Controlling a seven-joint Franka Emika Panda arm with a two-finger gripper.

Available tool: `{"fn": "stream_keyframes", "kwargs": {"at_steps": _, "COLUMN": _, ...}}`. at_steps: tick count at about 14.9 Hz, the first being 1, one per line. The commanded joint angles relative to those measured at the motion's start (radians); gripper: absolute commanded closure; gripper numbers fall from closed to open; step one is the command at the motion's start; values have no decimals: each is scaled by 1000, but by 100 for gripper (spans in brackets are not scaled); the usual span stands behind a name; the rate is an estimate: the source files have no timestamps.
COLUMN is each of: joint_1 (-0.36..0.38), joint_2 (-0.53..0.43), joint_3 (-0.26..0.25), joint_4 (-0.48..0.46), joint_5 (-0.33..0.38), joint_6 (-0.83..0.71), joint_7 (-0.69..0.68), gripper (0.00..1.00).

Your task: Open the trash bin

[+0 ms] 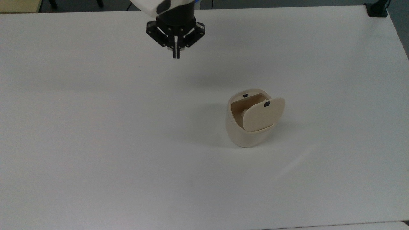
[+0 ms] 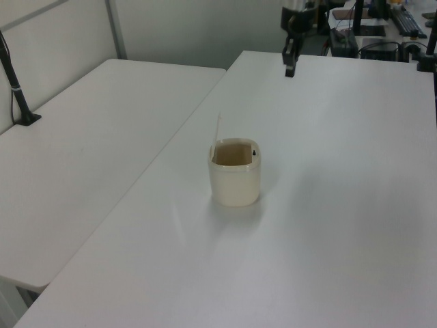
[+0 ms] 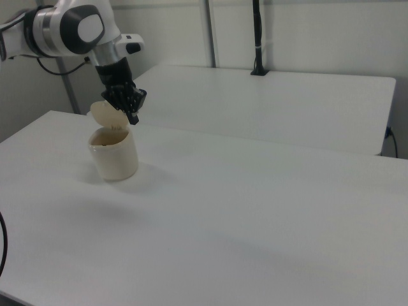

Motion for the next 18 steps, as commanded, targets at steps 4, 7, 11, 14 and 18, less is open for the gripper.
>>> {"fn": "stream_keyframes", "kwargs": {"at_steps": 4, "joint_1": -52, "joint_2": -78, "joint_3": -2, "joint_4": -63, "joint_5": -2, "joint_6": -85, "joint_7": -3, "gripper": 83}}
{"fn": "stream_keyframes", "kwargs": {"at_steps": 7, "joint_1": -53, "joint_2": -82, "joint_3": -2, "joint_4": -61, "joint_5": -1, "joint_6": -97, "joint_7": -1, "gripper": 40}}
{"fn": "stream_keyframes", "kwargs": {"at_steps": 11, "joint_1": -55, "joint_2": -79, "joint_3": -4, "joint_4": -55, "joint_5": -4, "joint_6": -112, "joint_7": -3, "gripper": 0}}
{"fn": "stream_keyframes", "kwargs": {"at_steps": 14, "joint_1": -55, "joint_2": -82, "joint_3": -5, "joint_4": -55, "joint_5": -4, "joint_6": -114, "joint_7": -3, "gripper": 0}}
{"fn": "stream_keyframes", "kwargs": {"at_steps": 18, "joint_1": -53, "joint_2": -93, "joint_3": -22, "joint_4": -54, "joint_5": -4, "joint_6": -116, "joint_7": 8, "gripper": 0}}
